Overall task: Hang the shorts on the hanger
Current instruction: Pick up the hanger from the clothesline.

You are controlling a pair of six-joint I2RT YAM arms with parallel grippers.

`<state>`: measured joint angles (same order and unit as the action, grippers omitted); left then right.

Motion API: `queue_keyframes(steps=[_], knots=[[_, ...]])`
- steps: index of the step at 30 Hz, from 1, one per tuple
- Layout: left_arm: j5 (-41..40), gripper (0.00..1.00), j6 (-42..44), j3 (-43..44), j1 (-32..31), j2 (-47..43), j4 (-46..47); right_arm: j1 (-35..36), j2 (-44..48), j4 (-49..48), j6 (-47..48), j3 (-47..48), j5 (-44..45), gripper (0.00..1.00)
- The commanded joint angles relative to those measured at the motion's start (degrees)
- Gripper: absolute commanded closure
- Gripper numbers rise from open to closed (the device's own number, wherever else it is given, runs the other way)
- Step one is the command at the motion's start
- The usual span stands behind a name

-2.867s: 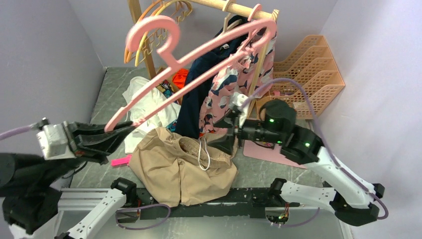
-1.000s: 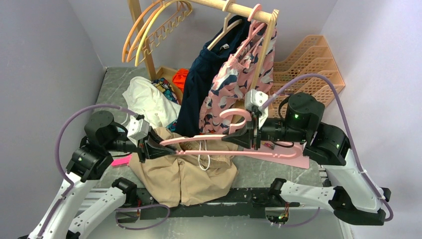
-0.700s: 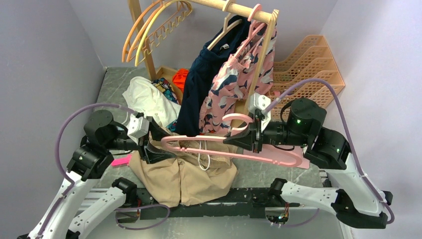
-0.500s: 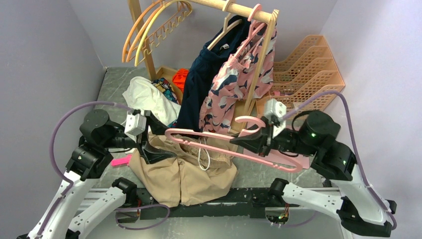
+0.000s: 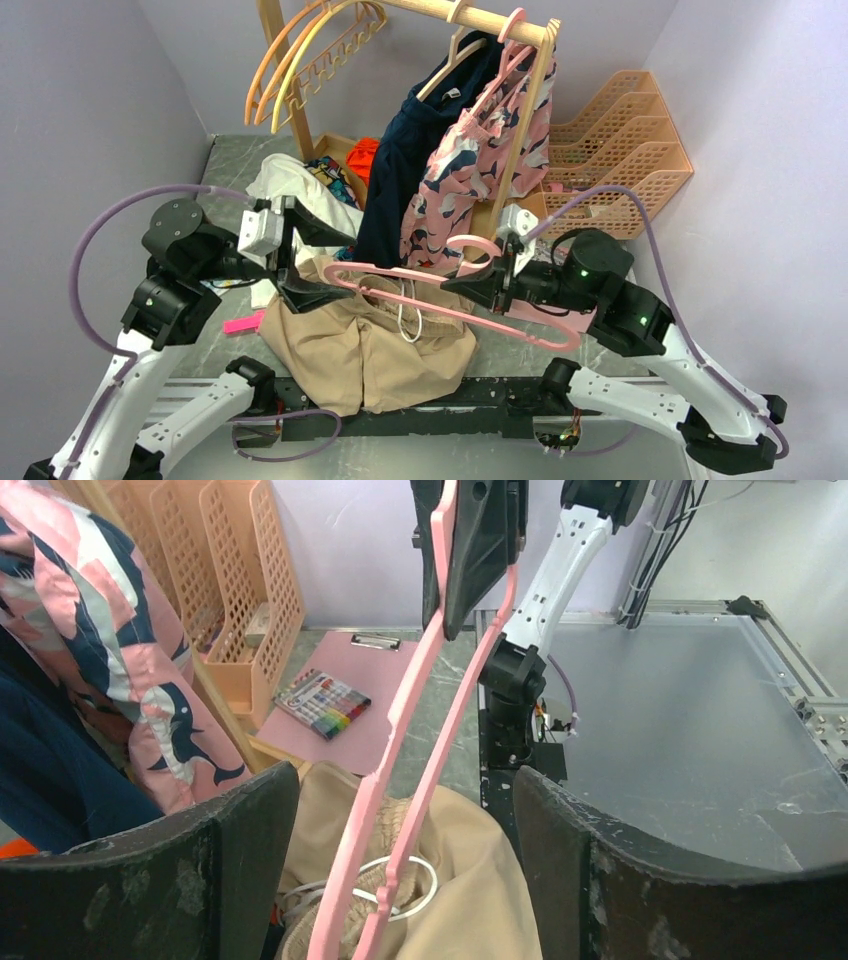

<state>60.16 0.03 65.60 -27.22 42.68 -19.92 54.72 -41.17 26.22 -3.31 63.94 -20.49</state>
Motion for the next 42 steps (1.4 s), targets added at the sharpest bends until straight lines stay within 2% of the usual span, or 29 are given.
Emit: queue_keyframes(steps=[1, 5, 7, 10, 17, 24, 32, 34, 36, 37, 39, 42], knots=[[1.4, 0.17, 0.8, -1.9, -0.5, 2.2, 2.8, -0.1, -0.3, -5.0, -1.4, -0.7, -2.4, 1.0], [5.4, 0.16, -1.5, -3.8, -1.6, 4.3, 6.5, -0.1, 0.3, -7.1, -1.2, -2.7, -2.3, 1.0], [6.0, 0.15, -0.9, -3.0, -2.7, 5.9, 5.2, -0.1, 1.1, -9.3, -1.4, -4.5, -1.7, 1.0], [4.6, 0.08, 0.8, -1.9, -4.8, 7.5, 2.2, -0.1, 1.6, -12.5, -1.8, -6.1, -2.3, 1.0], [-0.3, 0.12, 6.6, 0.1, -9.3, 11.6, -2.2, -0.1, 0.0, -20.0, -3.9, -10.4, -5.9, 1.0], [-5.8, 0.39, 11.8, 3.2, -14.1, 15.4, -8.4, -0.1, -1.3, -22.8, -5.4, -11.2, -7.3, 1.0], [-10.3, 0.71, 12.3, 2.9, -15.1, 15.1, -9.4, -0.1, -1.9, -24.0, -6.6, -11.2, -7.9, 1.0], [-11.6, 0.74, 12.4, 3.0, -15.4, 15.6, -9.8, -0.1, -1.9, -22.8, -6.6, -10.7, -8.2, 1.0], [-13.0, 0.73, 12.8, 3.3, -15.8, 16.3, -10.5, -0.1, -1.9, -21.0, -6.0, -10.0, -8.1, 1.0], [-13.5, 0.67, 12.8, 3.5, -16.0, 16.6, -10.8, -0.1, -2.0, -20.0, -5.5, -9.4, -8.1, 1.0], [-14.3, 0.47, 12.9, 3.6, -16.3, 17.2, -11.2, -0.1, -2.3, -18.1, -4.5, -8.1, -8.0, 1.0], [-15.3, 0.41, 13.8, 3.8, -16.9, 17.7, -12.2, -0.1, -2.6, -15.9, -2.8, -6.9, -7.9, 1.0]])
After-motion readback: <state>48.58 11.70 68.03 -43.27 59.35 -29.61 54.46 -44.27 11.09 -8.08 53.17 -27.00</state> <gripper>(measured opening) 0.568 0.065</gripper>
